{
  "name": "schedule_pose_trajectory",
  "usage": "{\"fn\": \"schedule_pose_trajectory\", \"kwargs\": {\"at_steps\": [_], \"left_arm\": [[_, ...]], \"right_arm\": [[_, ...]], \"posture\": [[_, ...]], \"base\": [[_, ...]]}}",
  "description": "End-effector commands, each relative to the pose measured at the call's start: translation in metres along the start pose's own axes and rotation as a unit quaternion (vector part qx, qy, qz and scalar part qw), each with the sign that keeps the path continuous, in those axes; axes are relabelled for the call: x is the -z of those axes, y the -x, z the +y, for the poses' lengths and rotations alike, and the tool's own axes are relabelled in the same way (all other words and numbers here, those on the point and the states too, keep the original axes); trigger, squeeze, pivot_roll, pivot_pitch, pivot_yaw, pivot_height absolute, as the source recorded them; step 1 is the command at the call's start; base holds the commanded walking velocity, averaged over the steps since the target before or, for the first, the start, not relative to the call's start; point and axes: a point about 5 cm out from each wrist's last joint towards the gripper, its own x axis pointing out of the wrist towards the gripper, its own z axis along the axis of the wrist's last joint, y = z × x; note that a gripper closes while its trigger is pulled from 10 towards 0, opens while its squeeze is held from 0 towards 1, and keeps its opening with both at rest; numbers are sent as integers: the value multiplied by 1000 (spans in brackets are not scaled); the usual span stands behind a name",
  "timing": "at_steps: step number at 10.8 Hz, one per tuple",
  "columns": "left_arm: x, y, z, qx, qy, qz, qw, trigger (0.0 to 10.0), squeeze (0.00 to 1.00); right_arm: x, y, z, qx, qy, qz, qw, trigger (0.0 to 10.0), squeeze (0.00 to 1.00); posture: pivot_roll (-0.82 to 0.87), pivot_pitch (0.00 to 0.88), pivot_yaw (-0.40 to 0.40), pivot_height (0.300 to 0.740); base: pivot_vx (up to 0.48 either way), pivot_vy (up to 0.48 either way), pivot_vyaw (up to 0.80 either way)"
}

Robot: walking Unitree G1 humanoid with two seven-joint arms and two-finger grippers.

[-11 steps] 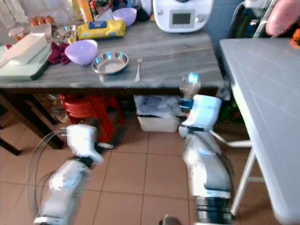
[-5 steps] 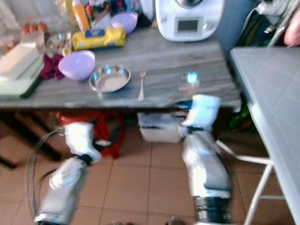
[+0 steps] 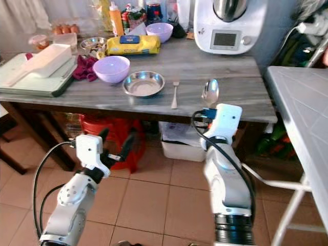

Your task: Setting the table

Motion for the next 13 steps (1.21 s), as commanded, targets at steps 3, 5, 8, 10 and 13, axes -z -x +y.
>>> {"fn": "schedule_pose_trajectory", "kwargs": {"at_steps": [3, 5, 8, 10, 13], "left_arm": [[0, 0, 0, 5, -4, 1, 1000, 10000, 0], [-2, 1, 0, -1, -5, -9, 1000, 10000, 0], [-4, 2, -1, 3, -11, -15, 1000, 10000, 0], [-5, 2, -4, 20, -2, -20, 1000, 10000, 0], [-5, 4, -7, 33, 4, -18, 999, 10000, 0]], "right_arm": [[-2, -1, 1, -4, 1, -6, 1000, 10000, 0], [-1, -1, 1, -4, 1, -5, 1000, 10000, 0], [-1, -1, 2, -7, 1, -5, 1000, 10000, 0], [0, 0, 2, -7, 2, -5, 1000, 10000, 0], [0, 0, 1, -4, -2, -2, 1000, 10000, 0]], "posture": [[-50, 137, 63, 740], [-46, 136, 63, 740], [-44, 140, 62, 740], [-46, 140, 63, 740], [-46, 141, 66, 740]], "base": [[0, 424, 0], [0, 0, 0], [0, 0, 0], [0, 0, 0], [195, 0, -267]]}}
